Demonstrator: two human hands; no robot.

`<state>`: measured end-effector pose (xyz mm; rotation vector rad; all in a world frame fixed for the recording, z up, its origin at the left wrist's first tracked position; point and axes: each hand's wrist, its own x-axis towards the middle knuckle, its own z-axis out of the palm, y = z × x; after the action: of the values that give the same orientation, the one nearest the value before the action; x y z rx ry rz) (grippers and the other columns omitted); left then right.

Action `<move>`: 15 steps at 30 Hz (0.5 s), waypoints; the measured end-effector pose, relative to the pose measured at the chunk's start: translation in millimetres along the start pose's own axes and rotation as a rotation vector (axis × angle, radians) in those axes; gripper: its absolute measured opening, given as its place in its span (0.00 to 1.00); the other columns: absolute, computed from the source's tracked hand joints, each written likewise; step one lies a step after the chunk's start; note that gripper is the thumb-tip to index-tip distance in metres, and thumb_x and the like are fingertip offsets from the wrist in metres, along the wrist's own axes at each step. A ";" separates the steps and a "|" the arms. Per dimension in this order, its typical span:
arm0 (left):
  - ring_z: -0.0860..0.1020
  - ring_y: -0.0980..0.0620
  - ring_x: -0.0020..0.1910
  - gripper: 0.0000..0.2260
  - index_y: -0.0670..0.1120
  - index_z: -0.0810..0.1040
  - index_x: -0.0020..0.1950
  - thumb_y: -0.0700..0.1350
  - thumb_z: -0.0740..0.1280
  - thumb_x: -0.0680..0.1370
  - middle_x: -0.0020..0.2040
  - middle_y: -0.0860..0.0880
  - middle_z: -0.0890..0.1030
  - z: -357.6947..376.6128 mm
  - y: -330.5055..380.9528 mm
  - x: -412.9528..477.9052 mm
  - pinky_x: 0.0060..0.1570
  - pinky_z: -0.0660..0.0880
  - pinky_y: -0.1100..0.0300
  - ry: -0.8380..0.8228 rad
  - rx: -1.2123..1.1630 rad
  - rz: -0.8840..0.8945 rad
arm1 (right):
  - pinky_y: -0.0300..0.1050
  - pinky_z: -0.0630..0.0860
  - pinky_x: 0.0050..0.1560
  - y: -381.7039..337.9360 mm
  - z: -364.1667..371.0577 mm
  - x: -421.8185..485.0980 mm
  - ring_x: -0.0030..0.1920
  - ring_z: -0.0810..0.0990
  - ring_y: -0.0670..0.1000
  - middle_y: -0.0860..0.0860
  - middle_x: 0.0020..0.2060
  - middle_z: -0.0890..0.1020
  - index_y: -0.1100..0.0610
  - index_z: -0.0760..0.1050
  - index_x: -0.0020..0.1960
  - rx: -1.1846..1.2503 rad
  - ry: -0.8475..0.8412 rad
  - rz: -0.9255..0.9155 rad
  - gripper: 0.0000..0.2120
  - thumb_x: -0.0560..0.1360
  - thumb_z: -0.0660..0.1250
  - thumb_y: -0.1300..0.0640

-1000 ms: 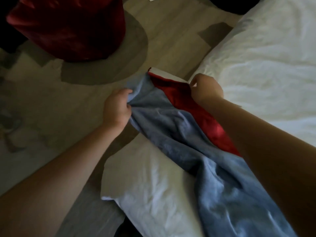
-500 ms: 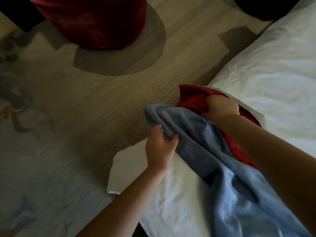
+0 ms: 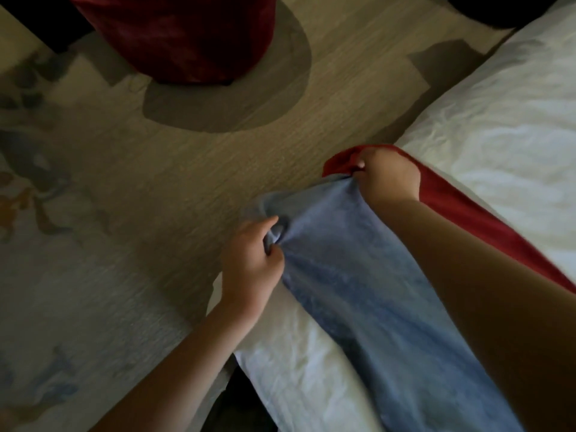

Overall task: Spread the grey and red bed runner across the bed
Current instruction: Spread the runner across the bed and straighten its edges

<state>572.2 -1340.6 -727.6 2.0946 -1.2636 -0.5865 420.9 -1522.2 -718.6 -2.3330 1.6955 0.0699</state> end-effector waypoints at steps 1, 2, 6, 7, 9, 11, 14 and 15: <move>0.73 0.55 0.32 0.19 0.41 0.78 0.60 0.31 0.66 0.69 0.35 0.55 0.72 2.2 -0.9 -4.1 0.38 0.68 0.68 0.011 -0.001 -0.010 | 0.48 0.75 0.46 0.5 4.7 -3.2 0.48 0.79 0.58 0.54 0.45 0.81 0.55 0.79 0.49 0.003 -0.025 -0.003 0.11 0.76 0.58 0.56; 0.73 0.57 0.32 0.18 0.41 0.76 0.61 0.33 0.66 0.71 0.36 0.55 0.72 5.0 -0.1 -9.5 0.38 0.69 0.69 0.032 -0.028 -0.049 | 0.48 0.74 0.46 2.9 7.7 -7.4 0.49 0.79 0.58 0.55 0.47 0.81 0.55 0.78 0.51 0.012 -0.059 0.006 0.11 0.77 0.58 0.56; 0.81 0.45 0.47 0.16 0.43 0.67 0.67 0.39 0.61 0.79 0.50 0.44 0.79 16.1 -1.0 -28.4 0.51 0.79 0.50 0.077 -0.590 -0.758 | 0.52 0.77 0.46 31.1 9.6 -22.5 0.49 0.79 0.58 0.56 0.50 0.80 0.55 0.75 0.56 -0.072 -0.040 -0.032 0.11 0.77 0.58 0.60; 0.81 0.42 0.50 0.15 0.43 0.67 0.67 0.38 0.60 0.79 0.53 0.40 0.79 17.8 -0.9 -35.7 0.53 0.78 0.45 0.057 -0.658 -0.874 | 0.53 0.77 0.46 40.2 6.8 -25.5 0.49 0.79 0.60 0.57 0.51 0.79 0.55 0.74 0.58 -0.103 -0.012 -0.038 0.12 0.76 0.59 0.61; 0.82 0.43 0.48 0.11 0.43 0.74 0.60 0.35 0.62 0.78 0.51 0.38 0.81 20.3 0.1 -54.5 0.52 0.79 0.44 -0.026 -0.630 -0.885 | 0.52 0.75 0.43 58.6 -0.6 -30.2 0.50 0.79 0.62 0.59 0.53 0.78 0.56 0.73 0.61 -0.137 0.028 -0.019 0.15 0.75 0.60 0.62; 0.82 0.45 0.47 0.07 0.49 0.77 0.49 0.37 0.65 0.78 0.48 0.42 0.82 22.3 9.7 -70.4 0.52 0.78 0.43 -0.109 -0.544 -0.818 | 0.51 0.72 0.40 76.5 -7.6 -34.8 0.49 0.78 0.64 0.60 0.53 0.76 0.58 0.72 0.62 -0.172 0.055 0.042 0.16 0.75 0.61 0.63; 0.82 0.46 0.46 0.04 0.51 0.76 0.46 0.42 0.68 0.75 0.44 0.45 0.82 30.4 25.9 -82.3 0.52 0.78 0.43 -0.158 -0.553 -0.806 | 0.50 0.69 0.37 95.6 -11.5 -42.7 0.48 0.77 0.65 0.61 0.53 0.73 0.61 0.71 0.60 -0.207 0.034 0.187 0.14 0.75 0.63 0.63; 0.82 0.46 0.45 0.05 0.51 0.76 0.46 0.42 0.70 0.74 0.43 0.45 0.82 33.1 31.3 -83.8 0.51 0.79 0.44 -0.160 -0.552 -0.783 | 0.50 0.68 0.37 99.6 -10.9 -45.2 0.48 0.77 0.65 0.61 0.53 0.73 0.62 0.71 0.60 -0.213 0.019 0.222 0.13 0.75 0.63 0.63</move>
<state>494.0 -1285.9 -724.4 2.0132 -0.2309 -1.2868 311.6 -1511.4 -717.3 -2.2828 2.0406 0.2837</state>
